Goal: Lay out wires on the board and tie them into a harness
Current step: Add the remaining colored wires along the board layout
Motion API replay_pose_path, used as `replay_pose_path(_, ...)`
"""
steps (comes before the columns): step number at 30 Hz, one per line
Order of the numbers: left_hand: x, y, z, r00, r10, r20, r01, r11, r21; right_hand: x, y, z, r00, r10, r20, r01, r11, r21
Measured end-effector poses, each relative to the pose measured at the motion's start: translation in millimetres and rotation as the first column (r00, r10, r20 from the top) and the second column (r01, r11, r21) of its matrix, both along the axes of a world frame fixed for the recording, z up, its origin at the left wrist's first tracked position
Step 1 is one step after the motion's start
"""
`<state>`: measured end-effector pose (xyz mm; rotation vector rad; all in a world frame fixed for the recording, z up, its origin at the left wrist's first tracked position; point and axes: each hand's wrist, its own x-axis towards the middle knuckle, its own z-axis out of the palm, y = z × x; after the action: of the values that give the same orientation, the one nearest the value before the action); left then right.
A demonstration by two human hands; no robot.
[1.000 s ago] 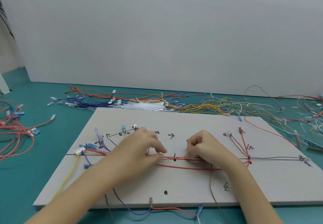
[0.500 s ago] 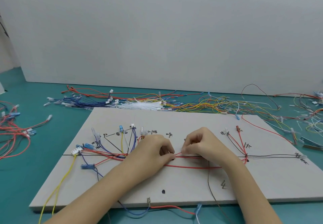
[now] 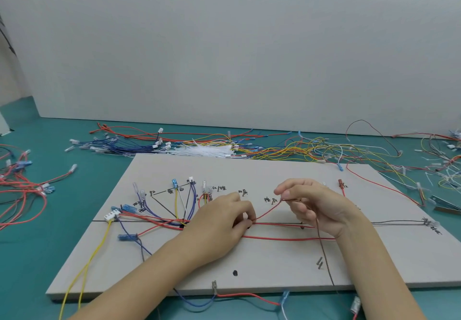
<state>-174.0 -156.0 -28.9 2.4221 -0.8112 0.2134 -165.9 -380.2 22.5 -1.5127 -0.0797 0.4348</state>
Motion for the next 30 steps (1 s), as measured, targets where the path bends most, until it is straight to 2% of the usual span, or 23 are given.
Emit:
replay_pose_path(5,0.2,1.5,0.7,1.0,-0.004,-0.003,0.004,1.0,0.001,0.8,-2.0,-2.2,1.0,-0.005,0.027,0.0,0.986,0.169)
replay_pose_path(9,-0.6,0.6,1.0,1.0,0.001,-0.005,-0.001,1.0,-0.002,1.7,-3.9,-4.3,0.995,0.053,0.078,-0.067,0.981,0.183)
replay_pose_path(12,-0.1,0.6,1.2,1.0,0.006,-0.012,-0.006,1.0,0.0,1.7,1.9,-6.1,0.989,0.013,0.149,-0.033,0.99,0.135)
replay_pose_path(19,-0.7,1.9,2.7,1.0,-0.021,-0.013,0.021,1.0,-0.002,4.2,3.8,-3.9,0.898,-0.282,0.338,0.272,0.959,0.077)
replay_pose_path(24,-3.7,1.2,3.7,0.998,-0.051,0.039,0.049,0.998,0.05,4.6,-0.2,-5.5,0.881,-0.301,0.366,0.324,0.946,0.0)
replay_pose_path(30,-8.5,0.7,5.6,0.996,-0.051,0.076,0.046,0.997,0.061,10.3,2.3,-14.5,0.85,-0.352,0.391,0.437,0.887,-0.15)
